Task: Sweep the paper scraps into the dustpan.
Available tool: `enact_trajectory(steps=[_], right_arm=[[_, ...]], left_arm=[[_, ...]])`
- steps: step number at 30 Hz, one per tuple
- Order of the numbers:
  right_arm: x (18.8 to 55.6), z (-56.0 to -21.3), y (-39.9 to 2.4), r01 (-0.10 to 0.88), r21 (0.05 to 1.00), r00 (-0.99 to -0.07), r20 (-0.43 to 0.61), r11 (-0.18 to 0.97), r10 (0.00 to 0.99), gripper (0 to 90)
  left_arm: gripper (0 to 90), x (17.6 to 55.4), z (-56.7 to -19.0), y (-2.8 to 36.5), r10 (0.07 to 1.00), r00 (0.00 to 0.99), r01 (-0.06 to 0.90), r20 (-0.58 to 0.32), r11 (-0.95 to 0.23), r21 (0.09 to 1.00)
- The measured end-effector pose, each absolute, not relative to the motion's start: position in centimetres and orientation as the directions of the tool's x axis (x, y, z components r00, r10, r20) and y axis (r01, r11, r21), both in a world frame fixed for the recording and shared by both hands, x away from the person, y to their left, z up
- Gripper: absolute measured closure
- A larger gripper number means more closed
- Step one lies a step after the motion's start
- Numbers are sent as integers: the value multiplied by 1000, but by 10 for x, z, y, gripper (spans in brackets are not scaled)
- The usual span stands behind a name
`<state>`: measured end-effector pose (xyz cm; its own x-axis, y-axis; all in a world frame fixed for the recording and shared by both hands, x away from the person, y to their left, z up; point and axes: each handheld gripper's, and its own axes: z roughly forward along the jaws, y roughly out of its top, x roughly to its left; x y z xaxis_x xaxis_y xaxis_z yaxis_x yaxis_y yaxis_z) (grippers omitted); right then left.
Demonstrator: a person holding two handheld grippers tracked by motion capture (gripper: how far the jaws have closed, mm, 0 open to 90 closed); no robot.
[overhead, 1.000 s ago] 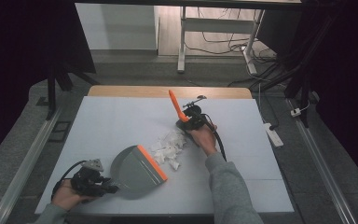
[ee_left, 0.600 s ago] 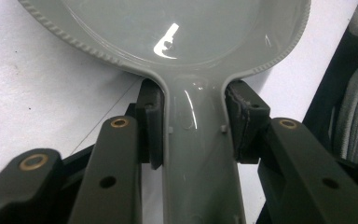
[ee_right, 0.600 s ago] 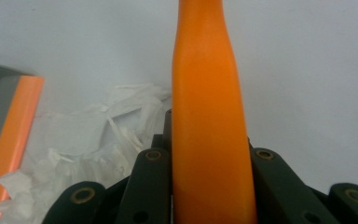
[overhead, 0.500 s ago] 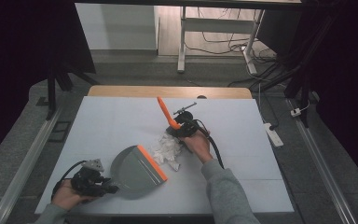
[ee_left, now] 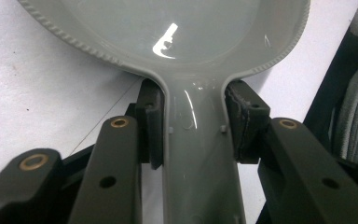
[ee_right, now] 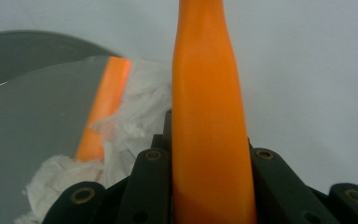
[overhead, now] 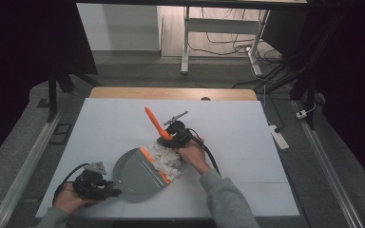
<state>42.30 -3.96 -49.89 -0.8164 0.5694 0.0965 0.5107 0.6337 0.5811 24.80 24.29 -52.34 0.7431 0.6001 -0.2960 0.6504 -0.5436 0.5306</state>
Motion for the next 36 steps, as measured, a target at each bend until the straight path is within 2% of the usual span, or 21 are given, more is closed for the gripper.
enact_trajectory(steps=[15,24,31,36], right_arm=[[401,-500,-18,444,592,-868,97,673,487,769],[390,-492,-16,344,618,-920,73,707,384,769],[398,-469,-40,379,685,-882,65,622,466,768],[407,-462,-63,446,688,-816,51,572,575,767]], left_arm=[[614,248,-524,243,600,743,651,-298,-544,529],[614,248,-524,243,601,741,653,-299,-542,529],[614,247,-523,243,602,741,652,-297,-542,530],[614,247,-523,243,601,743,651,-296,-545,528]])
